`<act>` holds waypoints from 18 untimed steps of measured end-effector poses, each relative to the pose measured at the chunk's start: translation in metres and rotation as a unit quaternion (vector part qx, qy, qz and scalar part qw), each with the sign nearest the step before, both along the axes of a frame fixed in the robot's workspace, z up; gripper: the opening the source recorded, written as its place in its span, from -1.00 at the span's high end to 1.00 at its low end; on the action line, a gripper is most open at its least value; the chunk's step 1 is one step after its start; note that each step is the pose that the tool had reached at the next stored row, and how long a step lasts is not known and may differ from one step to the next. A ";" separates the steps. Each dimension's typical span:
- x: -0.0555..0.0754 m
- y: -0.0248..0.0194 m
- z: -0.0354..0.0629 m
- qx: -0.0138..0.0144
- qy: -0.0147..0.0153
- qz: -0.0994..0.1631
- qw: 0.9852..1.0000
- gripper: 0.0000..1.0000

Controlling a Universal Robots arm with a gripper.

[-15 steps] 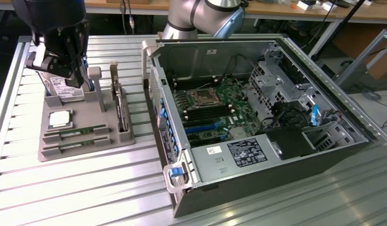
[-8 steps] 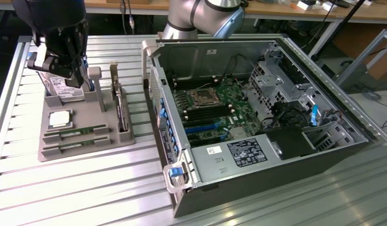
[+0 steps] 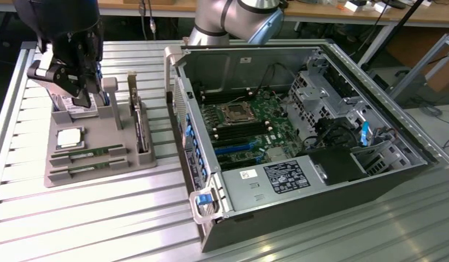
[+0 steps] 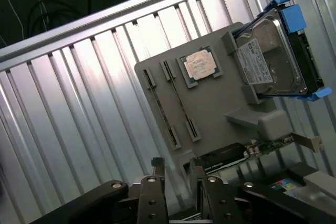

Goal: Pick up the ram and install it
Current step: 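Pick up the ram and move it above insertion slot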

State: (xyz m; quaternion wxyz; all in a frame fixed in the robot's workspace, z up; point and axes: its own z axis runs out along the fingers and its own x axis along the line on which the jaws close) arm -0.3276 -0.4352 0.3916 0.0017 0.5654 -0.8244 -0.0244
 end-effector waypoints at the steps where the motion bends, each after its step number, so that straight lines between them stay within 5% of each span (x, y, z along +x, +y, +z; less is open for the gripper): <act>1: 0.000 0.0000 0.0000 0.000 0.000 0.000 1.000 0.28; 18: 0.000 -0.0006 -0.0199 0.000 0.000 0.000 1.000 0.28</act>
